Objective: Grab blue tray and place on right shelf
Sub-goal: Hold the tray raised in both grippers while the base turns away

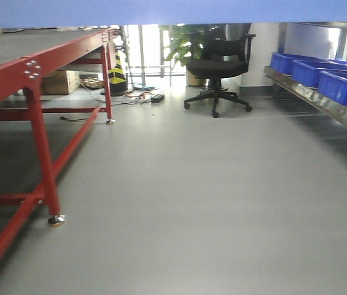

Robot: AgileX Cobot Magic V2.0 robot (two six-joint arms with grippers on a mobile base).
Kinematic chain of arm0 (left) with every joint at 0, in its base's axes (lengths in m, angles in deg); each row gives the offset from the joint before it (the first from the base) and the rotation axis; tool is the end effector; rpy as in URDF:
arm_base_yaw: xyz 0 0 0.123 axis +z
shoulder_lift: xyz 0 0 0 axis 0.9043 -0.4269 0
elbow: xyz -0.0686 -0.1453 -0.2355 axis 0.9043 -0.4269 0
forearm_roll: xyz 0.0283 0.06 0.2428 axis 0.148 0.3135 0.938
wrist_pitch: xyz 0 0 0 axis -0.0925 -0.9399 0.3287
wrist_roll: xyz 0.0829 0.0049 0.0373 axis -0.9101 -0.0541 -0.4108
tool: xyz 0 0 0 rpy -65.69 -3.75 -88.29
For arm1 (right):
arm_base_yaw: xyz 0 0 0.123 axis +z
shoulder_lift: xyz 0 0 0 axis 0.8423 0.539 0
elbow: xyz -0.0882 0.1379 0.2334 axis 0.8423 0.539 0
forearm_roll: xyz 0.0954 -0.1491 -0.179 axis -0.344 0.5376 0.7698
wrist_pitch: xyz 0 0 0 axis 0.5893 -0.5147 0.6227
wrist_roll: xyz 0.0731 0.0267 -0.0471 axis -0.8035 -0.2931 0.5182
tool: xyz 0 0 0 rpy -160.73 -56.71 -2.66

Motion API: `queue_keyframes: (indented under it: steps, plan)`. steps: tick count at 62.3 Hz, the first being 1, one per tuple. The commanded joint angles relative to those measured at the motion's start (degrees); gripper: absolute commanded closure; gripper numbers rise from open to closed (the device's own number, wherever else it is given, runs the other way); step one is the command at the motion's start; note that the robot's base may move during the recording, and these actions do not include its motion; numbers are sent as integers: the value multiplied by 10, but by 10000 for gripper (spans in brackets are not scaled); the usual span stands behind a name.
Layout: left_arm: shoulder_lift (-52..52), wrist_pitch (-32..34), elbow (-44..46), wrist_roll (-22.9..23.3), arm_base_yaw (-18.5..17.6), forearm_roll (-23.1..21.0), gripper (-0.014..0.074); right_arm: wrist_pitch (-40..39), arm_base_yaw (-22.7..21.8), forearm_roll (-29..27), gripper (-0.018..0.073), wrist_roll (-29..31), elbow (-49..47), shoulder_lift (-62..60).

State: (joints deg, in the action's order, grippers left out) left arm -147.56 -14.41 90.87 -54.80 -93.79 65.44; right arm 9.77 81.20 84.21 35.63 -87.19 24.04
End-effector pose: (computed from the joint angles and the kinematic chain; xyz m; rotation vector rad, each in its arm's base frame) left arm 0.2538 -0.1514 0.4083 0.2454 2.6437 -0.4291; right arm 0.2202 0.0862 0.4053 -0.0227 2.5412 0.1672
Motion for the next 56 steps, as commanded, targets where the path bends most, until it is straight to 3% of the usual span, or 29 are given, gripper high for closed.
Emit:
queue_keyframes:
  steps: [1,56]
  plan:
    - [18,-48,18,-5,-4,1,645,-25,1,18,503,18,-17,-15]
    - [18,-48,18,-5,-4,-20,645,-25,1,18,503,18,-17,-15]
